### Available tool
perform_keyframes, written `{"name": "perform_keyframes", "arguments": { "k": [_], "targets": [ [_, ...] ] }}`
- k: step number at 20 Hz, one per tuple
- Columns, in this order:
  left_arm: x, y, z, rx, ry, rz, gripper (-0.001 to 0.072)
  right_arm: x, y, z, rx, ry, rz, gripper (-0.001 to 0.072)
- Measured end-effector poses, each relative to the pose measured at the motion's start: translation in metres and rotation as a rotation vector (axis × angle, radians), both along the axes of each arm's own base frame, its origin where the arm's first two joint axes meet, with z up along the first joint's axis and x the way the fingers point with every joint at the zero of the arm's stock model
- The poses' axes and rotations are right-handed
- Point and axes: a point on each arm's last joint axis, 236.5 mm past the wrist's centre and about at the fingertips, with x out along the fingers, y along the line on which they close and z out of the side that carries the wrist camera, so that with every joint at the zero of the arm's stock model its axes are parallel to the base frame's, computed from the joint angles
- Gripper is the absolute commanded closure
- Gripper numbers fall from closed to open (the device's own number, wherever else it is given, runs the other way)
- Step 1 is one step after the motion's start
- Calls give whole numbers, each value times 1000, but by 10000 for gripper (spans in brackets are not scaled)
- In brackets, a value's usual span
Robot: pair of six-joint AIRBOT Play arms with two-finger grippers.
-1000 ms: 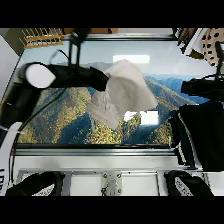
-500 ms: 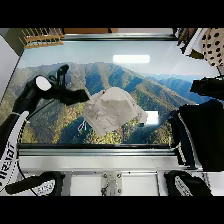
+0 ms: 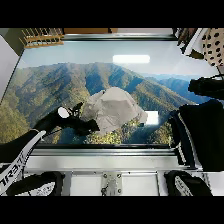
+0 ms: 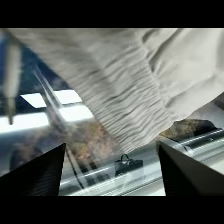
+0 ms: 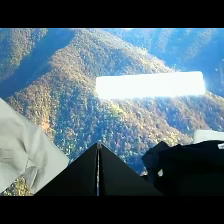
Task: Fold the clothes and pants, and hang the long-sleeved shirts on hangers.
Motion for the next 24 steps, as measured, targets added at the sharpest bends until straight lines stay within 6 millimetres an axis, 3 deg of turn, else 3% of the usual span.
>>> {"name": "perform_keyframes", "arguments": {
  "k": [5, 6, 7, 8, 11, 13, 15, 16, 17, 18, 21, 24],
  "targets": [
    [-5, -39, -7, -36, 27, -28, 99, -1, 2, -1, 8, 7, 4, 706],
    [-5, -46, -8, -41, 33, -35, 131, -1, 2, -2, 8, 9, 4, 706],
    [-5, -50, -9, -41, 33, -47, 484, -2, 2, -2, 8, 13, 5, 706],
    [-4, -51, -12, -30, 26, -59, 678, -2, 2, -2, 8, 14, 5, 706],
    [12, -54, -4, -35, -23, -54, 693, -4, 2, -7, 10, 30, 5, 707],
    [30, -45, 9, -33, -77, -35, 693, -7, 2, -23, 16, 70, 6, 707],
    [48, -31, 26, -32, -134, -5, 693, -11, 3, -52, 33, 140, -1, 679],
    [54, -24, 34, -31, -158, 9, 693, -14, 3, -75, 50, 198, -11, 475],
    [59, -16, 40, -26, -177, 18, 693, -17, 4, -97, 68, 253, -21, 206],
    [62, -10, 46, -22, -193, 25, 693, -20, 7, -126, 100, 326, -32, 119],
    [67, 1, 55, -13, -216, 35, 693, -24, 26, -197, 225, 493, -61, 123],
    [69, 5, 58, -9, -227, 37, 693, -14, 54, -244, 358, 570, -87, 126]
  ]
}}
